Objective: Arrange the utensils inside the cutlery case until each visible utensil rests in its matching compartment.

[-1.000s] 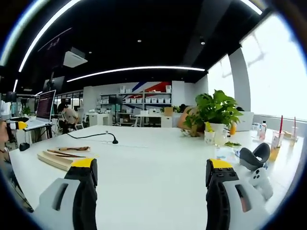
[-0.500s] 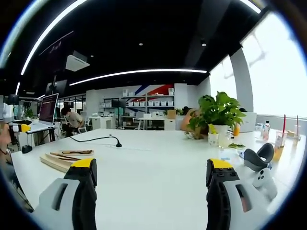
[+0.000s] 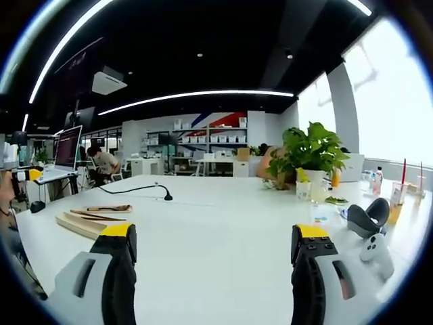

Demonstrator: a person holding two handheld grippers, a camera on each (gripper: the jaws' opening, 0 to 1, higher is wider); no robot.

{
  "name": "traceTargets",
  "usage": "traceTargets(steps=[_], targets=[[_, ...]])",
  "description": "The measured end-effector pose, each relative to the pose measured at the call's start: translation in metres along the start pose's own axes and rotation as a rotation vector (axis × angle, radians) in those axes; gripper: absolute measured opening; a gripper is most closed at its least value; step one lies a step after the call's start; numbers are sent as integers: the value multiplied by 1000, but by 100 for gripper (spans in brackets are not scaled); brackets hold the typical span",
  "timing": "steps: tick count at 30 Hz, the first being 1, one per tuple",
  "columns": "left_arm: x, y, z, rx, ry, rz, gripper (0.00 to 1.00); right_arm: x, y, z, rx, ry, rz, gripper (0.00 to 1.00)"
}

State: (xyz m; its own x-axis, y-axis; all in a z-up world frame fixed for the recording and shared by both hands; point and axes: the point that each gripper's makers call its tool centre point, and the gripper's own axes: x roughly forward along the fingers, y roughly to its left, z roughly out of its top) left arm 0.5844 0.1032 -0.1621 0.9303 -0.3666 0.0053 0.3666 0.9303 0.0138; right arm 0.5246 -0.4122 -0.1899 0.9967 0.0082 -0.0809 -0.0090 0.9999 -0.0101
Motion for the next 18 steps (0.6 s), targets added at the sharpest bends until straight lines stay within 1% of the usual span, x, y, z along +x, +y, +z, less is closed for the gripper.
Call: traceTargets(steps=[4, 5, 7, 10, 12, 15, 18], targets=[[0, -2, -1, 6, 5, 3, 98, -3, -3, 1, -5, -2, -4, 99], [0, -4, 3, 10, -17, -6, 100, -4, -5, 1, -5, -6, -12, 99], [-2, -7, 11, 3, -51, -23, 100, -4, -10, 1, -12, -13, -21, 99], [-2, -7, 17, 0, -71, -25, 100, -3, -13, 1, -7, -2, -20, 99], [-1, -6, 18, 5, -71, -17, 100, -3, -9, 4, -15, 0, -5, 97], [0, -6, 20, 14, -47, -11, 100, 0, 3, 16, -28, -3, 41, 97], [-2, -4, 30, 49, -48, -2, 100, 3, 7, 26, -56, -13, 46, 97]])
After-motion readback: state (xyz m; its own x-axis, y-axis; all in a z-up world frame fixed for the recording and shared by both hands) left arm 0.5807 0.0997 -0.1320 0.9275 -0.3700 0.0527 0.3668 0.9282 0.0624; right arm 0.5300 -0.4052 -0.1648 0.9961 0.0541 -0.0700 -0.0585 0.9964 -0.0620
